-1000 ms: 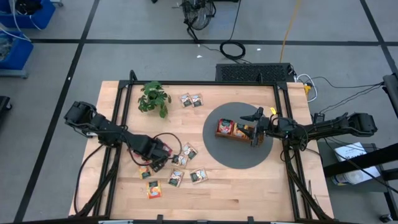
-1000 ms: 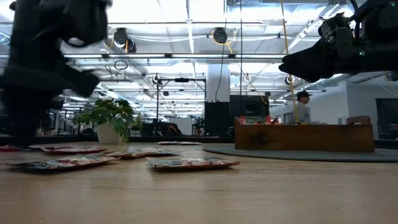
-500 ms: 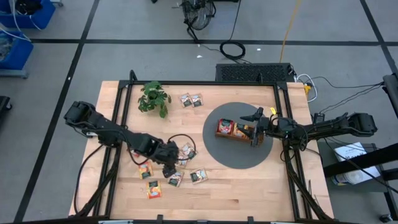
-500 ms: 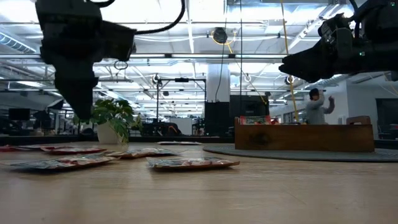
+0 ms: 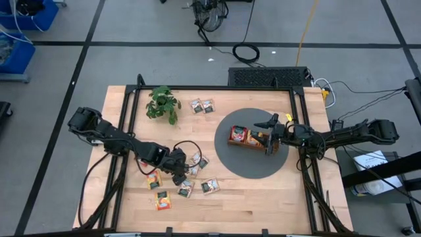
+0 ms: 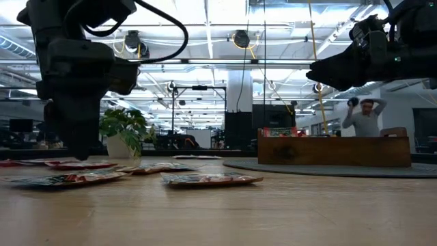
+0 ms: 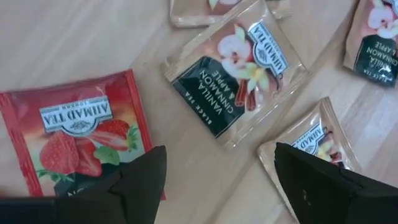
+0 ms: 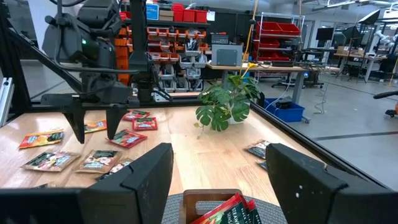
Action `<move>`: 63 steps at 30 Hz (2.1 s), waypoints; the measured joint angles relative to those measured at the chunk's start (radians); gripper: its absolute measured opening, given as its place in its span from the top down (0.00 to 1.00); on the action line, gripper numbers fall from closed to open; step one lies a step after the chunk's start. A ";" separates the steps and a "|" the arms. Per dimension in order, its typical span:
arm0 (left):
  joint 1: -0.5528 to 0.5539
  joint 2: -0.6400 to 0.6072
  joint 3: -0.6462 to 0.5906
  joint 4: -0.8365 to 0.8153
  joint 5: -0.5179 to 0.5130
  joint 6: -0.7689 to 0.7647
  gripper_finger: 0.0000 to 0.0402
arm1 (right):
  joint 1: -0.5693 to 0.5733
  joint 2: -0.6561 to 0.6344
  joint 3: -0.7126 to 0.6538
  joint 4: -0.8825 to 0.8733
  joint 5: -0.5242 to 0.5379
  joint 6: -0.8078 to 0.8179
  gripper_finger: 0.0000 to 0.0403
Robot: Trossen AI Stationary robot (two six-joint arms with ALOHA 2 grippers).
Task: Pick & Place Tea
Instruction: Put the red tea bag into the left section of the wooden organizer
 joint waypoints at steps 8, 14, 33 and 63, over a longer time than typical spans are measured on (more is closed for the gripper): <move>0.027 0.000 -0.002 0.006 0.037 -0.052 0.26 | 0.000 0.000 0.000 0.000 0.000 0.000 0.41; 0.043 -0.001 -0.002 0.065 0.076 -0.056 0.26 | 0.000 0.000 0.000 -0.002 0.000 0.000 0.41; 0.047 0.016 -0.001 0.013 0.069 -0.088 0.26 | 0.000 0.000 0.000 -0.003 0.000 0.000 0.41; 0.078 0.015 -0.002 -0.401 -0.065 -0.154 0.26 | 0.000 0.000 0.000 -0.006 0.000 0.000 0.41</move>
